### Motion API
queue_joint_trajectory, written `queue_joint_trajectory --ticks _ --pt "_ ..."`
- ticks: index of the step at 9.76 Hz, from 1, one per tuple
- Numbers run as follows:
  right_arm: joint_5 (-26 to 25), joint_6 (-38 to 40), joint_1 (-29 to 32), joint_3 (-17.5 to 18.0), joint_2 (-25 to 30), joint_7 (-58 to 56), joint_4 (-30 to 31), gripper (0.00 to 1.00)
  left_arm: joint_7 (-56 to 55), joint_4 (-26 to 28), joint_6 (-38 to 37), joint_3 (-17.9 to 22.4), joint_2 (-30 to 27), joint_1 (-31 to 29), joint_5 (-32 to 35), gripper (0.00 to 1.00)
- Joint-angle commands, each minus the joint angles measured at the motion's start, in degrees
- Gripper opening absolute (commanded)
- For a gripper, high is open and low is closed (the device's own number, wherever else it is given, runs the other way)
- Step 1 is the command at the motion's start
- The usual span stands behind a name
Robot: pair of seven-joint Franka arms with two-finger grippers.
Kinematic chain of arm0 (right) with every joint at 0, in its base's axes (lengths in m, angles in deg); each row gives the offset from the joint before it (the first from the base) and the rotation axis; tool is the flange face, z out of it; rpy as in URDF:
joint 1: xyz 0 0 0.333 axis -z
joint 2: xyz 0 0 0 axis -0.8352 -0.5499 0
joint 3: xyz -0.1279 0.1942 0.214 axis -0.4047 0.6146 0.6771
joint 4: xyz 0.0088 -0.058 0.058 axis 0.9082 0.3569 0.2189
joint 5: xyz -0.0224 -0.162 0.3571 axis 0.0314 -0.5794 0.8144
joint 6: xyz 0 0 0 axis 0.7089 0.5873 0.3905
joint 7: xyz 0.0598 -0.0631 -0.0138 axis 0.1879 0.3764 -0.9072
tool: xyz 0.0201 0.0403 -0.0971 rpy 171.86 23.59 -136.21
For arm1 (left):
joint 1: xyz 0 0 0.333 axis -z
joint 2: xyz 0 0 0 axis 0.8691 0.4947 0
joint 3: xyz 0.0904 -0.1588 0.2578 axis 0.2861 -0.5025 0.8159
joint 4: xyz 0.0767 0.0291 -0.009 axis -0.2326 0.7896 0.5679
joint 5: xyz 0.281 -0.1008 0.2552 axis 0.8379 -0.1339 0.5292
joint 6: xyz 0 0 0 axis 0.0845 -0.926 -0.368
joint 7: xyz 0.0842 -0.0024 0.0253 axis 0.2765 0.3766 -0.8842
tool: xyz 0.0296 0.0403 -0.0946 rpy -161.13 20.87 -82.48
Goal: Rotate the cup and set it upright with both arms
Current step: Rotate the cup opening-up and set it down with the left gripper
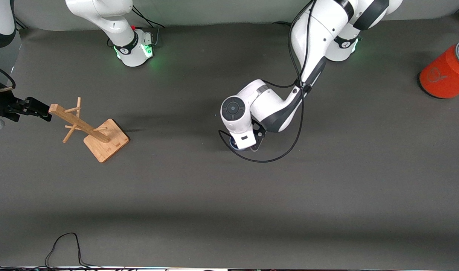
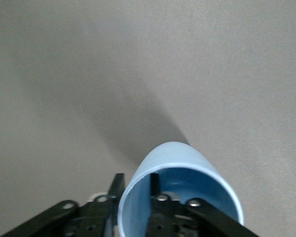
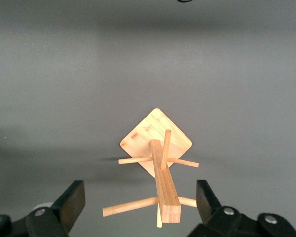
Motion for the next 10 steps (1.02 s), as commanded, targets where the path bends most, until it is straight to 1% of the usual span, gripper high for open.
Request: queue_joint_trajectory --ticks 1,3,4,5,6,7,9,10 --pt "1.11 -0.10 -0.59 -0.60 -0.11 1.35 -0.47 1.00 -2.02 2.91 -0.33 0.47 -3.05 0.71 1.72 1.00" --pt "1.20 0.16 -0.50 -0.69 -0.20 1.87 -0.55 1.00 -0.71 2.65 -3.40 0.21 -4.54 0.45 1.55 1.00" --pt "1.28 0.77 -0.59 -0.95 -0.11 5.88 -0.81 1.00 2.51 2.30 -5.94 0.04 -5.50 0.36 1.20 1.00" --pt "1.46 1.39 -0.76 -0.86 -0.02 7.40 -0.90 1.00 6.38 2.12 -8.83 -0.05 -7.17 0.19 1.02 1.00" --pt "4.24 2.35 -0.68 -1.04 0.15 9.16 -0.99 1.00 11.90 2.03 -11.65 -0.05 -9.36 -0.25 0.67 1.00" --pt "5.75 4.19 -0.59 -1.21 0.33 10.04 -1.08 1.00 19.09 2.03 -14.81 0.03 -12.16 -2.43 -0.46 1.00" --pt "5.77 6.83 -1.12 -0.95 0.33 11.63 -3.18 1.00 35.43 2.20 -21.05 0.03 -18.23 -9.35 -1.88 1.00" --pt "5.77 7.19 -1.03 -0.86 0.33 12.42 -3.36 1.00 42.99 2.38 -23.69 0.03 -20.26 -13.14 -2.32 1.00"
